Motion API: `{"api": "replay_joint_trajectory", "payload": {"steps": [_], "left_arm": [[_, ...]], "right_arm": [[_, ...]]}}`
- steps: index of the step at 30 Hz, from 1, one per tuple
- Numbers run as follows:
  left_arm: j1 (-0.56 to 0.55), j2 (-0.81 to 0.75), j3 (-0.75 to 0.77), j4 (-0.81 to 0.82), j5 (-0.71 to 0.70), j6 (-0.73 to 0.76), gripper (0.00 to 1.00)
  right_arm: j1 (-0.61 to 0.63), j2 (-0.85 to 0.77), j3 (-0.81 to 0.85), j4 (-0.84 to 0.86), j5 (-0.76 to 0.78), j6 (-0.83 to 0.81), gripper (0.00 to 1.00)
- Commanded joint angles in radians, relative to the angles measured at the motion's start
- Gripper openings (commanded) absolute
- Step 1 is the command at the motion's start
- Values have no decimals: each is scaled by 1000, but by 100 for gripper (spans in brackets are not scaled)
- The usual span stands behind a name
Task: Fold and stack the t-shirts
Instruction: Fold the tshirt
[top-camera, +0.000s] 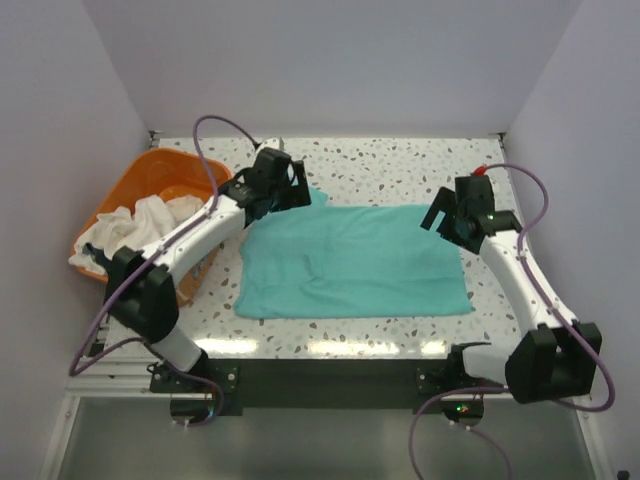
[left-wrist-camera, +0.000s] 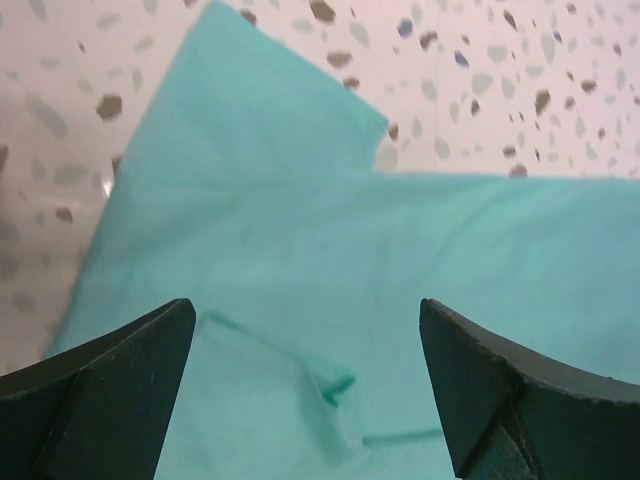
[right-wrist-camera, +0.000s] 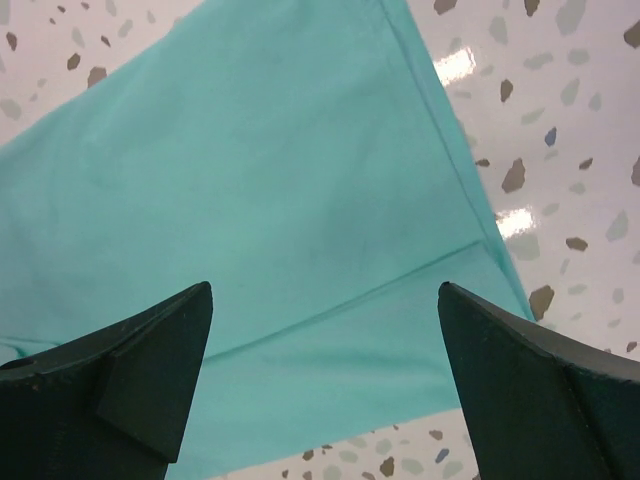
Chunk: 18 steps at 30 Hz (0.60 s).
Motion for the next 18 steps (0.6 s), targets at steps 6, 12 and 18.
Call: {"api": "replay_joint_trajectory", "payload": {"steps": [6, 12, 18], "left_arm": [[155, 526, 544, 7, 28, 235, 100], [172, 891, 1015, -104, -24, 346, 95], [199, 918, 931, 28, -43, 355, 80]], "right_arm": [[-27, 339, 243, 36, 69, -59, 99], [-35, 478, 299, 44, 57, -57, 99], [-41, 550, 379, 7, 103, -90, 99]]}}
